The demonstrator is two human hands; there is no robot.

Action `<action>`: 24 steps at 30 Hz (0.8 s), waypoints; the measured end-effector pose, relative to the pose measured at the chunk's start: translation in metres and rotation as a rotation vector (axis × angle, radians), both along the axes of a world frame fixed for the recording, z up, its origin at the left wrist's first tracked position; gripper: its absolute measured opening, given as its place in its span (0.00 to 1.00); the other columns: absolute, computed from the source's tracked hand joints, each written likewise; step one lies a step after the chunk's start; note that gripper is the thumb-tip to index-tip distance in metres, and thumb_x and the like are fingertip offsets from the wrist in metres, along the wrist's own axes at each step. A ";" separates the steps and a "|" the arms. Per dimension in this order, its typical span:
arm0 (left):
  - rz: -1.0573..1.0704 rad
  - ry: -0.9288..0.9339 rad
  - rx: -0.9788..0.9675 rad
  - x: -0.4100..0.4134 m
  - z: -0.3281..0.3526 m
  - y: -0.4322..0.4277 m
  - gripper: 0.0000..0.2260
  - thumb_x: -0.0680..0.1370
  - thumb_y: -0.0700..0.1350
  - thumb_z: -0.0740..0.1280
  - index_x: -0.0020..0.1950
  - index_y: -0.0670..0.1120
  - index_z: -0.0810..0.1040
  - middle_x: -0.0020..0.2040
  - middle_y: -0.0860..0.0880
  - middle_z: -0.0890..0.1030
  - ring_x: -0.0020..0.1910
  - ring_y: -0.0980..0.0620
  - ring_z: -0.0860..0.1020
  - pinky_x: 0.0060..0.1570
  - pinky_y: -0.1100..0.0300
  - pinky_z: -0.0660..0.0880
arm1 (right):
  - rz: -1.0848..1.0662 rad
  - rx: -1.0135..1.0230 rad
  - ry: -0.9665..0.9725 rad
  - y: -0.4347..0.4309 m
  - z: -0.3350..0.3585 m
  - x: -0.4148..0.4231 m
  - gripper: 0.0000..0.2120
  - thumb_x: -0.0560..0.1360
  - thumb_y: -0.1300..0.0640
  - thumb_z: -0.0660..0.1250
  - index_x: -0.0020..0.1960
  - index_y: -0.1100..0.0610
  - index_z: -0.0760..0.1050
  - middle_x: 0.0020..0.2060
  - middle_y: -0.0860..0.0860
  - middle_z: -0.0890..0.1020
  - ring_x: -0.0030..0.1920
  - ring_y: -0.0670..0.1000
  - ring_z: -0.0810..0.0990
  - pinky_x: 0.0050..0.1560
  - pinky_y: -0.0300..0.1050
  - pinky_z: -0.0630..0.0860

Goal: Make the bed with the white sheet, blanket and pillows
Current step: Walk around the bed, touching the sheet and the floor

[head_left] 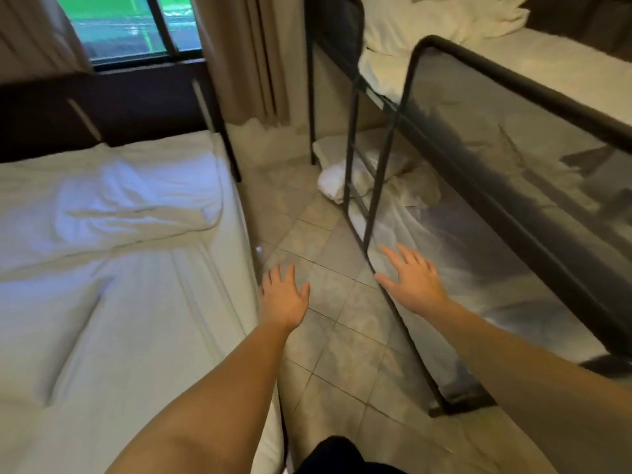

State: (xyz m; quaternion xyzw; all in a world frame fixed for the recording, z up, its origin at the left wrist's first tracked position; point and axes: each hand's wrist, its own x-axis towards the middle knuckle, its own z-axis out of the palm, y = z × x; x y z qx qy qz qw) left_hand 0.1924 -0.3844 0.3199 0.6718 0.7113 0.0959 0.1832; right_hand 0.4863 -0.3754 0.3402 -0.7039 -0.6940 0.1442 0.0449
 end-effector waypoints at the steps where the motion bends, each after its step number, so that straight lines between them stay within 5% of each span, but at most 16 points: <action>1: 0.022 0.005 -0.005 0.000 0.004 0.009 0.28 0.84 0.61 0.53 0.82 0.51 0.56 0.82 0.43 0.56 0.81 0.40 0.53 0.79 0.43 0.56 | 0.017 0.008 0.010 0.017 0.001 -0.001 0.34 0.79 0.31 0.53 0.81 0.37 0.49 0.81 0.48 0.54 0.80 0.53 0.52 0.79 0.61 0.50; 24: 0.197 0.055 0.007 -0.077 0.007 0.415 0.29 0.84 0.61 0.54 0.83 0.51 0.54 0.83 0.43 0.54 0.82 0.40 0.52 0.79 0.42 0.56 | 0.273 0.015 0.097 0.474 -0.002 -0.101 0.34 0.79 0.31 0.54 0.80 0.36 0.47 0.82 0.48 0.52 0.81 0.55 0.47 0.79 0.63 0.47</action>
